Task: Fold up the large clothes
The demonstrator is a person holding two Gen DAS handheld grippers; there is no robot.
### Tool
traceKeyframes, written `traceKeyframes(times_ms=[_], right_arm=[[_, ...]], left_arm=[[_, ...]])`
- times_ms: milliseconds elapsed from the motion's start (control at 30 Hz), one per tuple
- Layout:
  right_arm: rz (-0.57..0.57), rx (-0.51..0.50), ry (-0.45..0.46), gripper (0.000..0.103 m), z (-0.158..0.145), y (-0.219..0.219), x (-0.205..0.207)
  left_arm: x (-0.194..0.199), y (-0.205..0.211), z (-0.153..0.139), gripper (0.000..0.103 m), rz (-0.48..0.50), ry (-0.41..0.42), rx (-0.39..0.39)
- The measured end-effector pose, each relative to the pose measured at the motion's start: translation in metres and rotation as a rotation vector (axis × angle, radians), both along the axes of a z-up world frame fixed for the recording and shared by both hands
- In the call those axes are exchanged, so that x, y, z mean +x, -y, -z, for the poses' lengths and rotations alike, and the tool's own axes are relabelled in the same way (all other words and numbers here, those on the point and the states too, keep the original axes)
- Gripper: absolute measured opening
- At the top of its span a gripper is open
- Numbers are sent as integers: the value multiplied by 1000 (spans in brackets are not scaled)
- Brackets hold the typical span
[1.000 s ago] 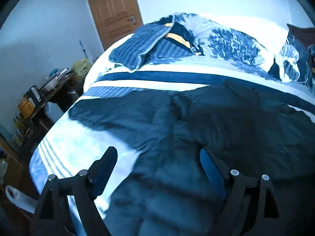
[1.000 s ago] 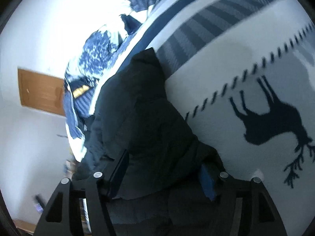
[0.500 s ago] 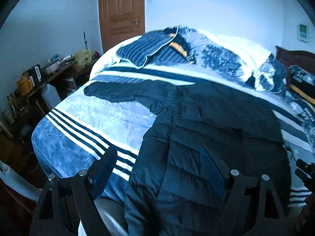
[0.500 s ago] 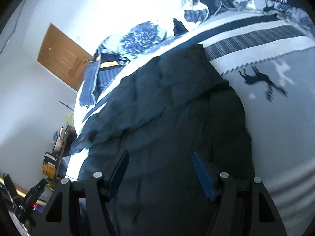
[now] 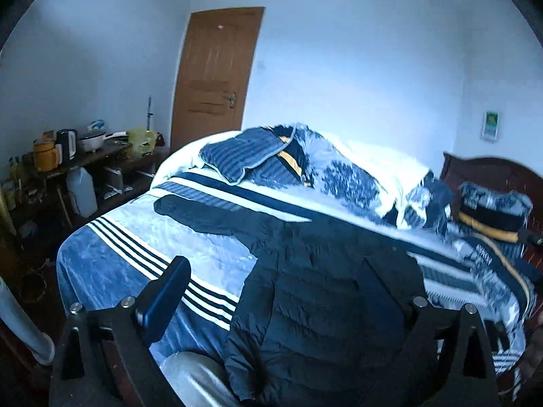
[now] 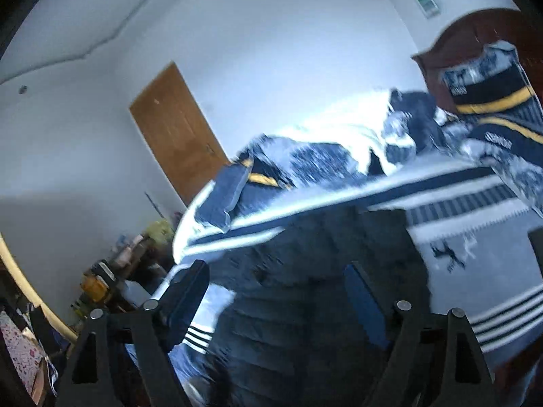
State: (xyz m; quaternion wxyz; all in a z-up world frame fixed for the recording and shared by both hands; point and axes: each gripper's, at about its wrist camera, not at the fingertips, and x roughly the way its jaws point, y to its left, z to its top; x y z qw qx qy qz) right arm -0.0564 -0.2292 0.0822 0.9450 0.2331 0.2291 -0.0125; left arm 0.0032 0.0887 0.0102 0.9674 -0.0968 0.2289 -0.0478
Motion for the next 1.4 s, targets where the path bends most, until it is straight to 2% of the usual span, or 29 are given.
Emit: traceKeyframes(times_ms=[133,267,367,500,667,833,1000,1167,1300,1400], right_arm=[[-49,22,1,85,3,-18,8],[-82,-54,-42,85,5,-28,18],[-125,-59,-57,85,7,-33,26],[-164,-73,-99,85,19,-40,51],[-228,-80,-167,85,40,-58,98],[-291,-62,-210,85,57,-77,154],[-355,-69,-251,85,69,-98,219],[-450,-40,-332,85,83,-130,312],[-560,-128,-380,85,95,-176,377],[-652,-217,-428,85,120,-222,421]], left_arm=[[-2,-4,-2,100,-31,-8,-43],[8,1,0,100,-43,-43,-28],[18,5,3,100,-56,-57,1],[37,4,13,100,-69,-73,14],[75,-17,40,100,-114,-144,-29],[115,-42,71,100,-192,-205,-67],[169,-65,89,100,-306,-241,-90],[251,-94,111,100,-435,-269,-174],[298,-111,133,100,-478,-261,-184],[311,-123,161,100,-502,-284,-183]])
